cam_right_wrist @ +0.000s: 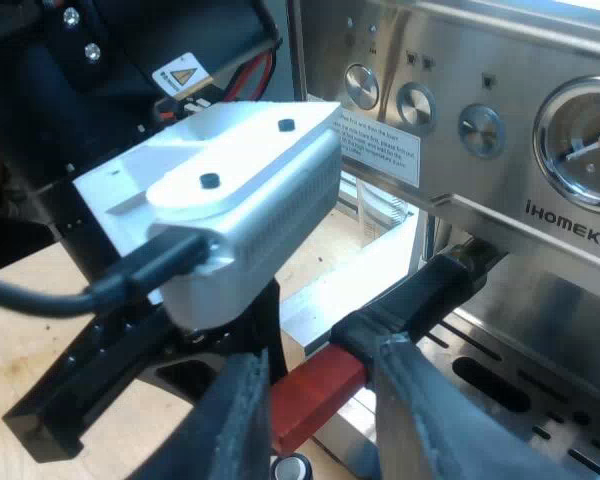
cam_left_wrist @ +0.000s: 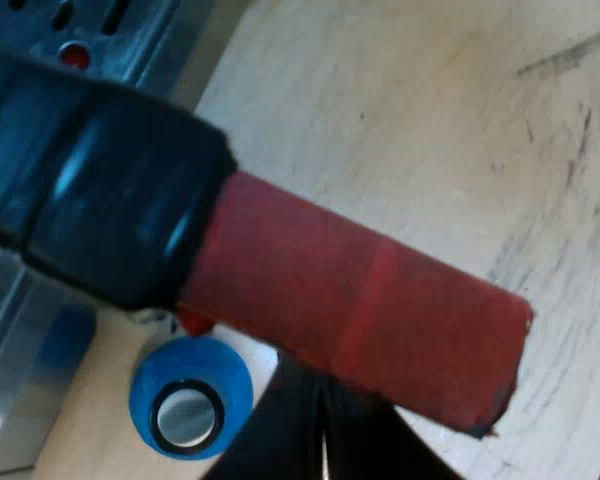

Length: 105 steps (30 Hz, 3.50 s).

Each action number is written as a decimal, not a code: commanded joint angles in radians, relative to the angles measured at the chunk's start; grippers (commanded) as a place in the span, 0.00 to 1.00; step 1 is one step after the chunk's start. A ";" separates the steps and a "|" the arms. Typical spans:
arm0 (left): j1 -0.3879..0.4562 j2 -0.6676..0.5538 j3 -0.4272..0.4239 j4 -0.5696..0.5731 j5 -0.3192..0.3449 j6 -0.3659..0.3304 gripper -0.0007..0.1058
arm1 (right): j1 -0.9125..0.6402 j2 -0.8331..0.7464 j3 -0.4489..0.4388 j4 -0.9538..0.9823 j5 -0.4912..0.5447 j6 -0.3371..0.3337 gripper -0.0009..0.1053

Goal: Put the handle in the coffee machine

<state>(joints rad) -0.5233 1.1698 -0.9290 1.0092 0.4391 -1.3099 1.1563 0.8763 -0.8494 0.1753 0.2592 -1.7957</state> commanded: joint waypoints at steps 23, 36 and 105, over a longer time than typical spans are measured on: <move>-0.032 -0.006 -0.014 -0.224 0.232 0.010 0.01 | 0.001 -0.006 -0.011 0.143 0.066 0.021 0.64; -0.053 -0.006 -0.014 -0.290 0.285 -0.009 0.01 | 0.001 -0.006 -0.011 0.143 0.066 0.092 0.64; 0.352 -0.200 0.016 0.112 0.067 0.079 0.05 | 0.001 -0.006 -0.011 0.186 -0.035 0.125 0.64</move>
<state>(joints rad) -0.1736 0.9765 -0.9120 1.1083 0.4995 -1.2186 1.1563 0.8763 -0.8494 0.3554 0.2257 -1.6667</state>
